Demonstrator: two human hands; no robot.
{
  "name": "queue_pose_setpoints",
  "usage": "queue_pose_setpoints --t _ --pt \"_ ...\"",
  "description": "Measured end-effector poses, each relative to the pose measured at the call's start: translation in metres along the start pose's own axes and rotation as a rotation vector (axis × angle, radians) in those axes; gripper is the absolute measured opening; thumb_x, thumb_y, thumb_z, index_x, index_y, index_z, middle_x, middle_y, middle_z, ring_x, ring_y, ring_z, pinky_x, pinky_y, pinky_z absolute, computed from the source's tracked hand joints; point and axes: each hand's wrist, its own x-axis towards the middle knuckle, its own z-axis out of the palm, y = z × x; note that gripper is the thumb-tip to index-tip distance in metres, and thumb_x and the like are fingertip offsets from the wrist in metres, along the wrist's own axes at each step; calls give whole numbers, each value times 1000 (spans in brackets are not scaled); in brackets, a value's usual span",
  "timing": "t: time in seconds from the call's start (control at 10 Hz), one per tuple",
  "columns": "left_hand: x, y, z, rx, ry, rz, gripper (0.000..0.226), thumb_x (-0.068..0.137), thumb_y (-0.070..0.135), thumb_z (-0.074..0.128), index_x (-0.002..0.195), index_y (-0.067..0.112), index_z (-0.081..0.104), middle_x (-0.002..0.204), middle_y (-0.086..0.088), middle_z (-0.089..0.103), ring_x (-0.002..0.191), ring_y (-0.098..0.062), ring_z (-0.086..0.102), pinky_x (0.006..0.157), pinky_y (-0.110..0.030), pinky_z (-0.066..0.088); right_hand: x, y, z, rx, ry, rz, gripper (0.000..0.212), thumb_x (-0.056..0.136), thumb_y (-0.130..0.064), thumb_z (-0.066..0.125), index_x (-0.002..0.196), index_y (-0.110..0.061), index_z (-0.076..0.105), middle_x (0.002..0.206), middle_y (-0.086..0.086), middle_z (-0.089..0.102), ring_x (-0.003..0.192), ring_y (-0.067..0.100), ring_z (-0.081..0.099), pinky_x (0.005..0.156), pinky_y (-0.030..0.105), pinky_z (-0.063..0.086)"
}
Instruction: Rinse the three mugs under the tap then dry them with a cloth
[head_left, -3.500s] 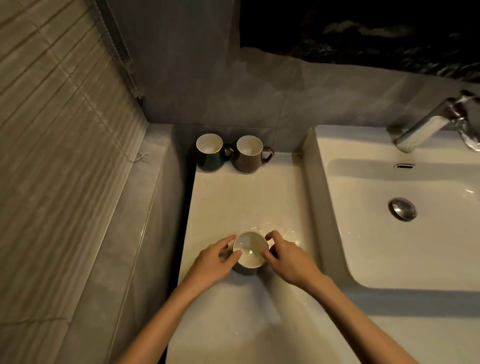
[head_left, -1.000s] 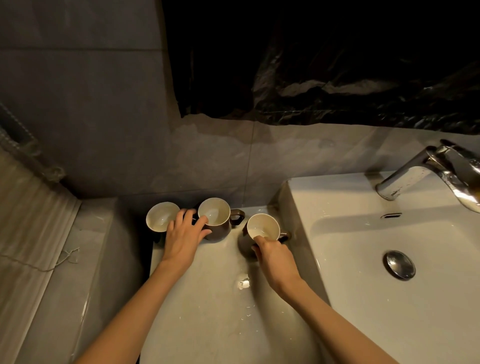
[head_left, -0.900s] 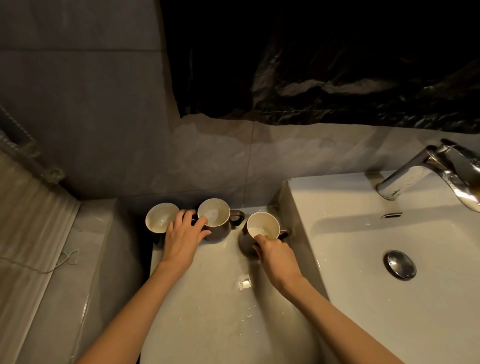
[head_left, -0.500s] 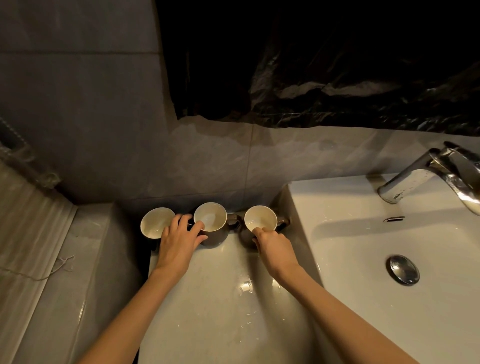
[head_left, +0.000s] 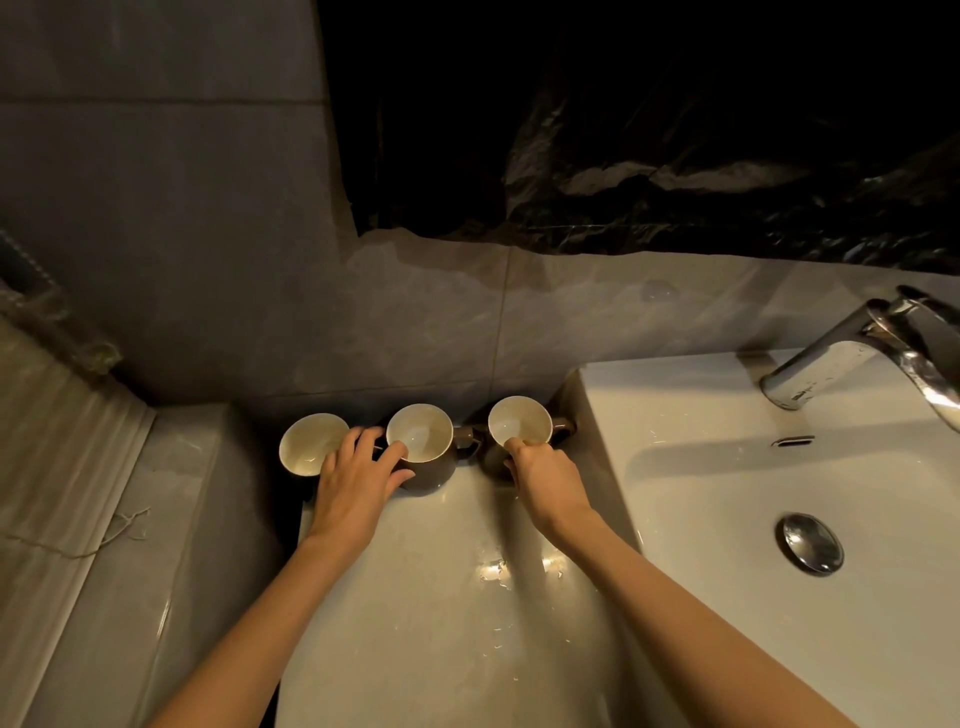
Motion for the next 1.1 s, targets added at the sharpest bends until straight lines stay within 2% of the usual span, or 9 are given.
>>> queue_pose_setpoints --t 0.1,0.2,0.3,0.4,0.5,0.6,0.7,0.8,1.1 --pt "-1 0 -2 -33 -3 -12 27 75 29 78 96 19 66 114 -14 63 111 -35 57 78 -44 52 -1 0 -5 -13 -10 3 21 98 -14 45 117 -13 54 115 10 62 94 33 62 67 33 43" --pt "-5 -2 -7 -103 25 5 39 77 31 76 112 22 64 127 -13 57 123 -35 50 87 -48 48 -6 -3 -14 -32 53 -11 36 98 -29 47 133 -19 47 127 4 53 98 31 61 64 32 40" --pt "-15 -10 -20 -158 118 -16 50 78 30 75 124 22 59 132 -8 53 123 -31 48 91 -49 46 -13 -14 -15 66 207 -145 40 92 -30 57 131 -24 49 127 0 51 92 25 62 54 29 39" --pt "-29 -25 -29 -175 191 -140 54 76 32 76 126 21 57 124 -3 58 109 -25 48 83 -42 45 -11 -32 -8 91 194 -344 40 90 -27 60 130 -26 53 133 -2 51 102 24 62 61 35 54" --pt "-43 -41 -29 -218 159 -226 54 75 29 77 125 21 59 117 0 62 96 -24 49 72 -37 45 -1 -52 2 82 90 -369 46 93 -26 57 138 -28 45 141 0 48 112 25 59 77 38 56" --pt "-46 -51 -29 -275 144 -287 41 79 19 75 119 17 66 109 -3 69 87 -29 58 65 -39 50 11 -65 10 84 3 -349 46 94 -25 55 139 -27 45 136 4 53 113 28 58 83 39 54" --pt "-42 -58 -28 -338 130 -317 21 82 16 71 103 16 74 101 -2 72 83 -26 63 65 -40 54 20 -69 15 62 -38 -318 32 98 -23 50 129 -20 57 121 9 62 107 29 60 86 37 52" --pt "-39 -62 -26 -396 124 -308 17 83 14 71 99 16 75 99 0 71 83 -22 64 68 -39 55 25 -68 20 50 -41 -302 28 99 -23 47 123 -18 61 116 10 64 103 29 60 85 37 52" --pt "-34 -65 -22 -401 99 -305 20 85 14 68 104 14 74 102 0 70 87 -19 62 72 -29 52 26 -71 20 56 -39 -263 28 100 -20 47 124 -19 60 117 12 62 106 30 59 86 38 52"
